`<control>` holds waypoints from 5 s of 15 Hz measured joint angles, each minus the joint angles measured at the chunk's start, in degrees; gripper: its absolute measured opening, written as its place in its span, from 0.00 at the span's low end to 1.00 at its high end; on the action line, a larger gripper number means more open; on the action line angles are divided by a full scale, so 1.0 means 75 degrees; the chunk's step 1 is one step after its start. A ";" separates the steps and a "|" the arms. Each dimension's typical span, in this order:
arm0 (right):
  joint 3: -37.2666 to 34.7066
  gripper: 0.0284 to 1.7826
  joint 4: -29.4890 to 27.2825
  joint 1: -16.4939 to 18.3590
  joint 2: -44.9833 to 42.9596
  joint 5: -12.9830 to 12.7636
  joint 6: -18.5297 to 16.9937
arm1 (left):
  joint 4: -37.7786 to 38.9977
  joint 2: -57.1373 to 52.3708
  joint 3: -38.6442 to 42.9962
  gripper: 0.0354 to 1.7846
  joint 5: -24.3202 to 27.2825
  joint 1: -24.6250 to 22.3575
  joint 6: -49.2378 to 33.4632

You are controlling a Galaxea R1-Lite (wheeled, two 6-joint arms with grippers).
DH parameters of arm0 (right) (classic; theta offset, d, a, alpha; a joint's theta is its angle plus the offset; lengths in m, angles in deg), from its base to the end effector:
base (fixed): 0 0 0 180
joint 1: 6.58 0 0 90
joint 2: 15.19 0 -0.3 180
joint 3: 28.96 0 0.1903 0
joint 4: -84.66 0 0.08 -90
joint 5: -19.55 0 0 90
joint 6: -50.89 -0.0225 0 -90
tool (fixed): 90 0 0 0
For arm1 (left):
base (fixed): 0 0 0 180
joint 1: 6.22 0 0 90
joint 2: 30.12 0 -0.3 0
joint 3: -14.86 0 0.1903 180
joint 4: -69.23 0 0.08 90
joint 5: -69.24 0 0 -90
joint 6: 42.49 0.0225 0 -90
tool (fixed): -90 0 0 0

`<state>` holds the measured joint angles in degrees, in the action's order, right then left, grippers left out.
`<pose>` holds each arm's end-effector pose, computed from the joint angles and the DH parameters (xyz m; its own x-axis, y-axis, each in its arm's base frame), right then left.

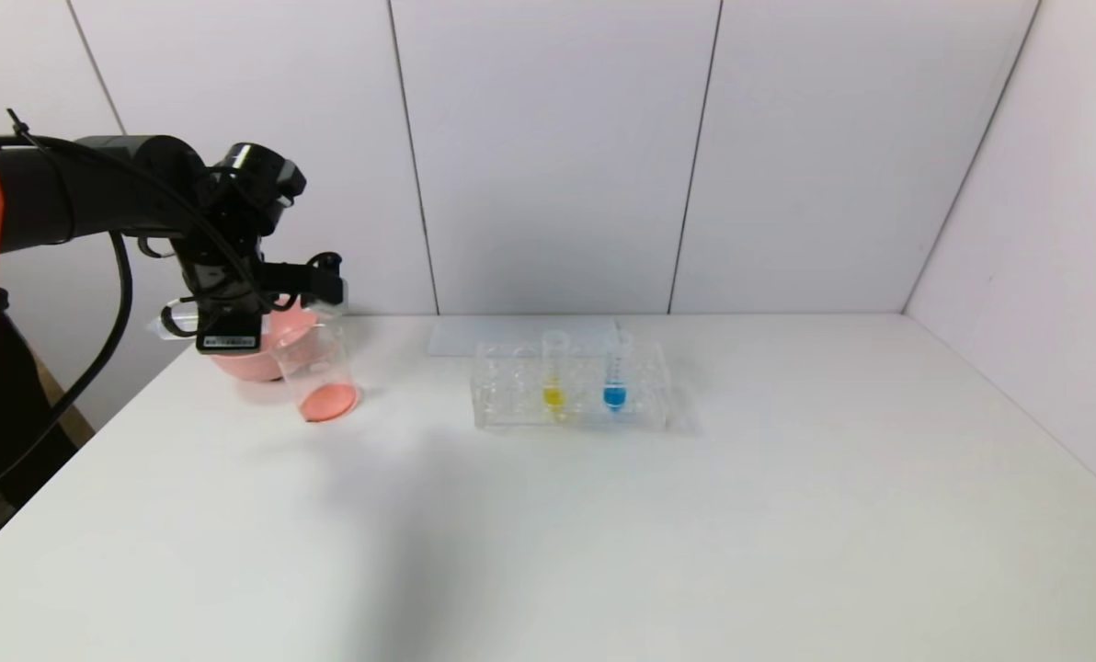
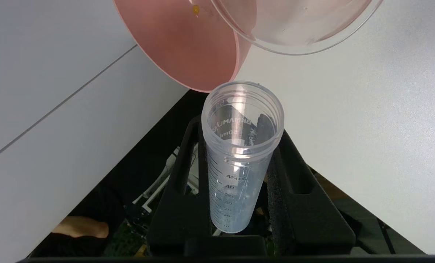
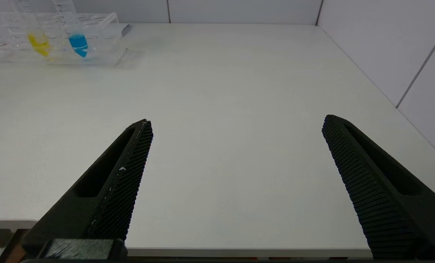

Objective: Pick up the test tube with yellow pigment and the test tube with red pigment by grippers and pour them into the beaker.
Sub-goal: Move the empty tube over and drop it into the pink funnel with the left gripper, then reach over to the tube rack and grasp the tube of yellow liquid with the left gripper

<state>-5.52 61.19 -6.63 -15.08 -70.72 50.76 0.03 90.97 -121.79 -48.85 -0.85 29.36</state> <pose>-0.0228 -0.0001 0.0757 1.0000 -0.0038 -0.0024 0.0038 1.0000 0.0023 0.3967 -0.0266 0.2275 0.5648 0.4198 -0.7104 0.7010 0.2101 0.6815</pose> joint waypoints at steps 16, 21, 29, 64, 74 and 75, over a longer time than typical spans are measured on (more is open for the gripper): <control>0.0000 0.95 0.0000 0.0003 0.0000 0.0000 -0.0003 | 0.2879 -0.1029 0.0148 0.24 0.3943 -0.0483 -0.5806; 0.0000 0.95 0.0000 0.0003 0.0000 0.0000 0.0003 | 0.4587 -0.1092 0.0792 0.24 0.3842 -0.0577 -0.7743; -0.0003 0.95 0.0000 0.0003 0.0000 0.0000 0.0000 | 0.5240 -0.1180 0.1463 0.24 0.2879 -0.0699 -0.9803; 0.0000 0.95 0.0000 0.0003 0.0000 0.0000 0.0003 | 0.7493 0.1110 0.2102 0.28 0.3249 -0.2105 -1.0251; 0.0000 0.95 0.0000 0.0000 0.0000 0.0000 0.0000 | 0.7496 0.1029 0.2072 0.97 0.3239 -0.2146 -1.0240; 0.0000 0.95 0.0000 0.0003 0.0000 0.0000 0.0000 | 0.7493 0.0980 0.2103 0.99 0.3238 -0.2142 -1.0240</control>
<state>-5.52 61.19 -6.60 -15.08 -70.72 50.76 56.23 98.32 -106.02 -24.57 -16.91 -47.44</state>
